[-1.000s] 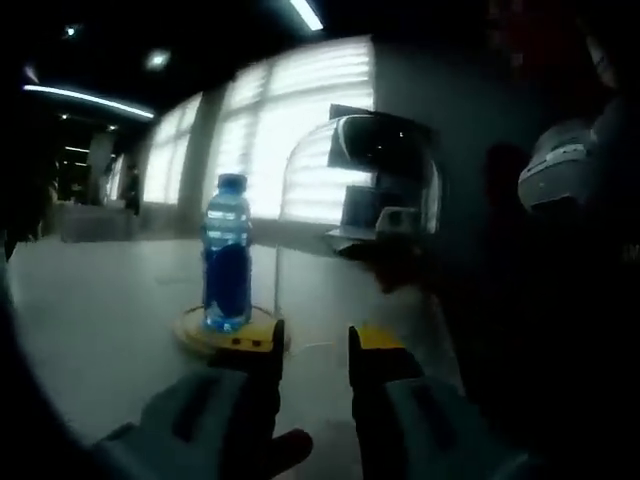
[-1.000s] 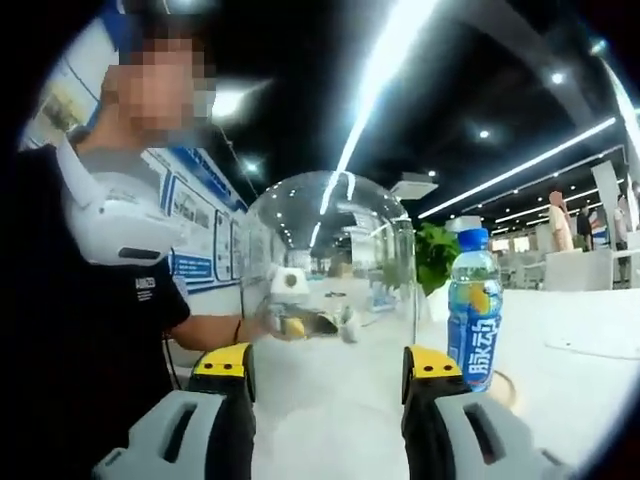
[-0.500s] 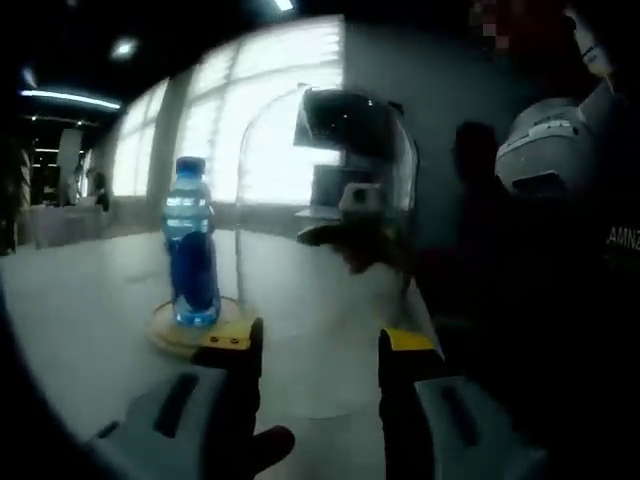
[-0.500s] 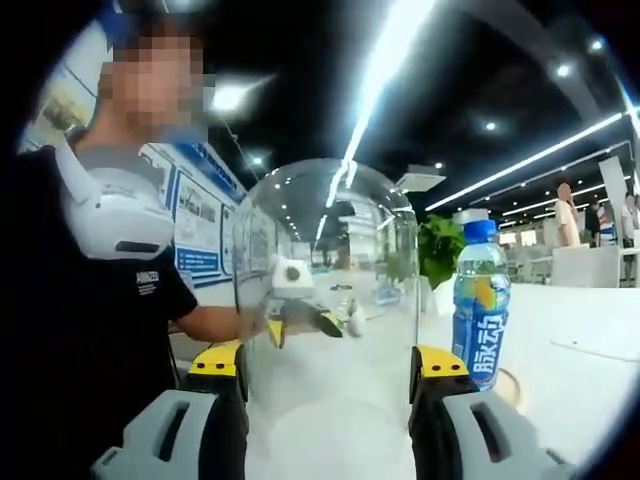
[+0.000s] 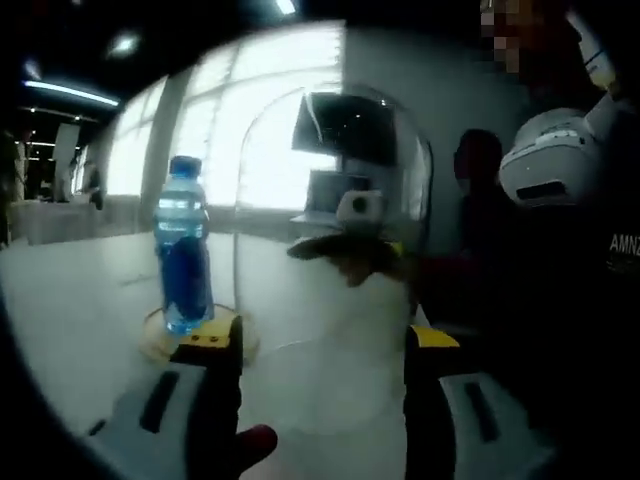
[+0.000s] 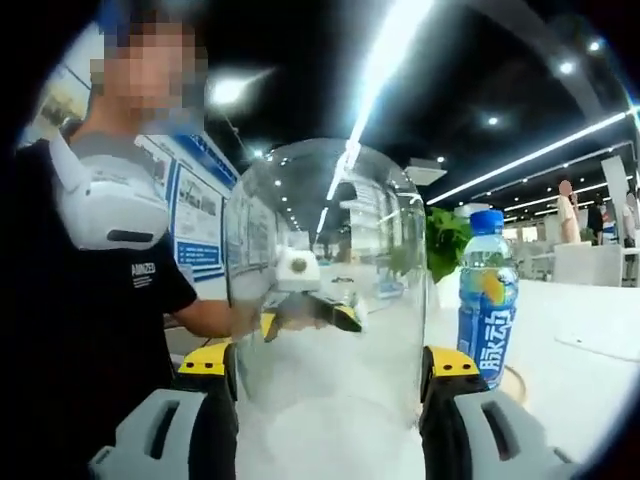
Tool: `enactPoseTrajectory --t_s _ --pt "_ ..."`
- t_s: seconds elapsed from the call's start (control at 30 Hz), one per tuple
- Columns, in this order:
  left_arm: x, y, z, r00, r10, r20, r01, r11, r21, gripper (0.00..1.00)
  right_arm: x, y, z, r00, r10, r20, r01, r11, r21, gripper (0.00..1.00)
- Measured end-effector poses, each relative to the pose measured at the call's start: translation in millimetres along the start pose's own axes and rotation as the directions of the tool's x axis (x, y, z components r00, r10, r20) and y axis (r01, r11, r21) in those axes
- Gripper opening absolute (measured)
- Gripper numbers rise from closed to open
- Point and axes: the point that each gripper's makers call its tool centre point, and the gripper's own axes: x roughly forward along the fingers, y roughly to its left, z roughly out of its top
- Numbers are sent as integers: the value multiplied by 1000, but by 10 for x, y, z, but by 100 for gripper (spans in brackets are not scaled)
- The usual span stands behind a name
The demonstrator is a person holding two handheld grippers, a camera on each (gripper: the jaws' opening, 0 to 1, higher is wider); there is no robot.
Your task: Open the cover put in the Mizone put the cover back on
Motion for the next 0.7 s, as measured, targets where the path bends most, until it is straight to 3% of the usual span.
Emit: enactPoseTrajectory --t_s 0.57,0.7 --pt "89 13 -71 1000 -4 -25 5 1000 20 61 59 -39 -33 1000 -13 -11 13 1000 13 76" --pt "90 18 -71 1000 -11 0 11 1000 8 62 52 -40 -38 1000 -26 -1 26 1000 11 76"
